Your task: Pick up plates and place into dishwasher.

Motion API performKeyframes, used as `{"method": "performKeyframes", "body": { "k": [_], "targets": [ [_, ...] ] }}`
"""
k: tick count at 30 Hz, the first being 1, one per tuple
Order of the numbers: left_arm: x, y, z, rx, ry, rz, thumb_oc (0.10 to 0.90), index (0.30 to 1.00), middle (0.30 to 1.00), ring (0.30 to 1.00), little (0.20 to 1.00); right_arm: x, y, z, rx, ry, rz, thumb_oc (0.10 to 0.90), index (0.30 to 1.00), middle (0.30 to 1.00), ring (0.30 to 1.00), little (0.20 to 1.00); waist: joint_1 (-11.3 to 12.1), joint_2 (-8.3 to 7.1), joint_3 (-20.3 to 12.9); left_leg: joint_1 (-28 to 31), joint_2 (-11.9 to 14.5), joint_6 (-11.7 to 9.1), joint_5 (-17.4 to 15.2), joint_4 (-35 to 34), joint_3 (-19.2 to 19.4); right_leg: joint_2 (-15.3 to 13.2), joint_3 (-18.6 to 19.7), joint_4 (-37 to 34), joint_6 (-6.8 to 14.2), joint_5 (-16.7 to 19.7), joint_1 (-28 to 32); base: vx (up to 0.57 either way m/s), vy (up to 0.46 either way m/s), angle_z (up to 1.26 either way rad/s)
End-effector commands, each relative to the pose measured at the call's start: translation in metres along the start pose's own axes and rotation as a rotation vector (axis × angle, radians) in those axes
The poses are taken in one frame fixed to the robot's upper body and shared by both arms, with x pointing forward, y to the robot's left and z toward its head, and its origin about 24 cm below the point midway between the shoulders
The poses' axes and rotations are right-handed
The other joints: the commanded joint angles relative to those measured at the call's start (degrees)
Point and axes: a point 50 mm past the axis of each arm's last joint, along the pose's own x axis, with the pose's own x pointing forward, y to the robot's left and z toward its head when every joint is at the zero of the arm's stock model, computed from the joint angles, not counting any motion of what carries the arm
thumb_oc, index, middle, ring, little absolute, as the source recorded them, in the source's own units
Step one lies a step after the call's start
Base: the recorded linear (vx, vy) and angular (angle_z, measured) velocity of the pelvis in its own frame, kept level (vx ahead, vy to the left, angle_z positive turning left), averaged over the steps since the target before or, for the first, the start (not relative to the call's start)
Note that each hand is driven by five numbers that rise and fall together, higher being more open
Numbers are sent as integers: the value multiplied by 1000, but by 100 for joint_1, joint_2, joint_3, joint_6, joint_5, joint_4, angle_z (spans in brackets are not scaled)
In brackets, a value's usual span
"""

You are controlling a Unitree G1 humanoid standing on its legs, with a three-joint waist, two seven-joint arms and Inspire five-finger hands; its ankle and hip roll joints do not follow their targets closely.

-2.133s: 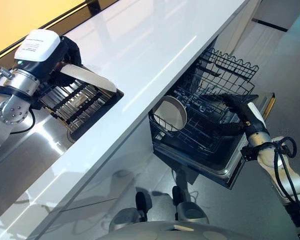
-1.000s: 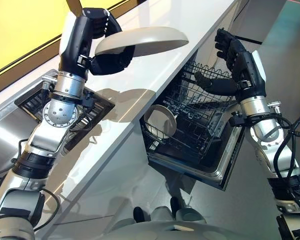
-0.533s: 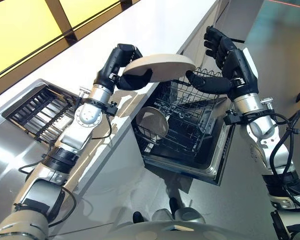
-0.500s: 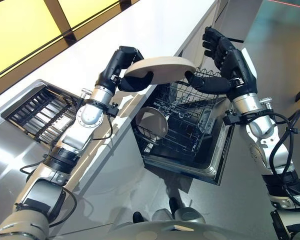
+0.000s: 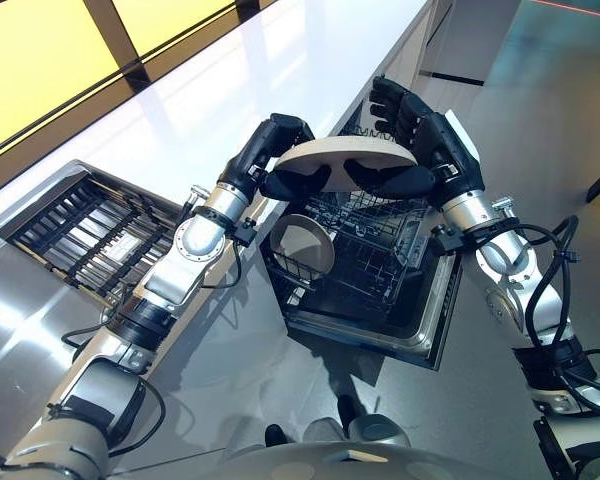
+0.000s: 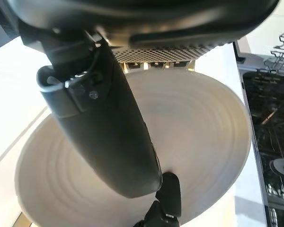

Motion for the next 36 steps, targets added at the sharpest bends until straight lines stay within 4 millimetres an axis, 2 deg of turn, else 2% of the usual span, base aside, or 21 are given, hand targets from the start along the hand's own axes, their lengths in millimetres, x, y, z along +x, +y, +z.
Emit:
{"method": "performKeyframes", "body": {
  "k": [1, 2, 3, 4, 11, 24, 25, 26, 29, 36],
  "targets": [
    [40, 2, 63, 74, -284, -34, 100, 300, 300, 300, 200, 27, 7, 50, 15, -253, 35, 800, 900, 900, 900, 900, 69, -198, -787, 37, -216, 255, -555, 31, -149, 237, -147, 23, 128, -102, 67, 0, 0, 0],
    [40, 2, 65, 75, -290, -37, 100, 300, 300, 300, 200, 28, 8, 49, 13, -255, 38, 800, 900, 900, 900, 900, 78, -199, -784, 34, -219, 257, -554, 31, -160, 236, -155, 23, 126, -103, 67, 0, 0, 0],
    [40, 1, 66, 75, -294, -39, 100, 300, 300, 300, 200, 28, 8, 50, 11, -257, 40, 262, 439, 439, 439, 362, 85, -201, -781, 32, -221, 258, -553, 31, -169, 236, -159, 23, 125, -102, 67, 0, 0, 0],
    [40, 1, 68, 78, -298, -40, 100, 300, 300, 300, 200, 28, 8, 51, 8, -259, 47, 100, 300, 300, 300, 200, 90, -204, -779, 30, -223, 257, -554, 31, -177, 235, -165, 23, 126, -102, 67, 0, 0, 0],
    [38, 4, 74, 114, -325, -41, 100, 300, 300, 300, 200, 30, 10, 47, -37, -215, 107, 100, 300, 300, 300, 200, 144, -230, -773, 25, -246, 262, -558, 31, -248, 225, -208, 23, 128, -117, 89, 0, 0, 0],
    [33, 14, 75, 164, -324, -24, 100, 300, 300, 300, 200, 29, 4, 41, -34, -197, 68, 100, 300, 300, 300, 200, 244, -235, -757, 23, -268, 269, -551, 31, -365, 209, -298, 23, 127, -133, 129, 0, -1, 0],
    [32, 16, 74, 177, -322, -17, 317, 486, 486, 486, 417, 28, 4, 40, -36, -194, 63, 100, 300, 300, 300, 200, 259, -236, -760, 22, -272, 271, -548, 31, -376, 206, -305, 23, 127, -137, 137, 0, 0, 0],
    [31, 17, 73, 191, -317, -21, 800, 900, 900, 900, 900, 28, 4, 39, -38, -189, 59, 100, 300, 300, 300, 200, 277, -237, -768, 13, -271, 269, -542, 31, -381, 201, -318, 23, 130, -135, 132, 0, 0, 0],
    [28, 22, 71, 224, -299, -28, 800, 900, 900, 900, 900, 25, 1, 35, -48, -174, 47, 100, 300, 300, 300, 200, 303, -238, -781, 4, -268, 261, -536, 31, -400, 194, -346, 23, 136, -137, 126, 0, 0, 0],
    [9, 50, 68, 251, -223, -103, 800, 900, 900, 900, 900, 17, -18, 28, -113, -124, -19, 100, 300, 300, 300, 200, 458, -222, -764, -61, -276, 248, -447, 31, -484, 164, -448, 23, 136, -96, 97, -17, -24, 3]
  ]
}}
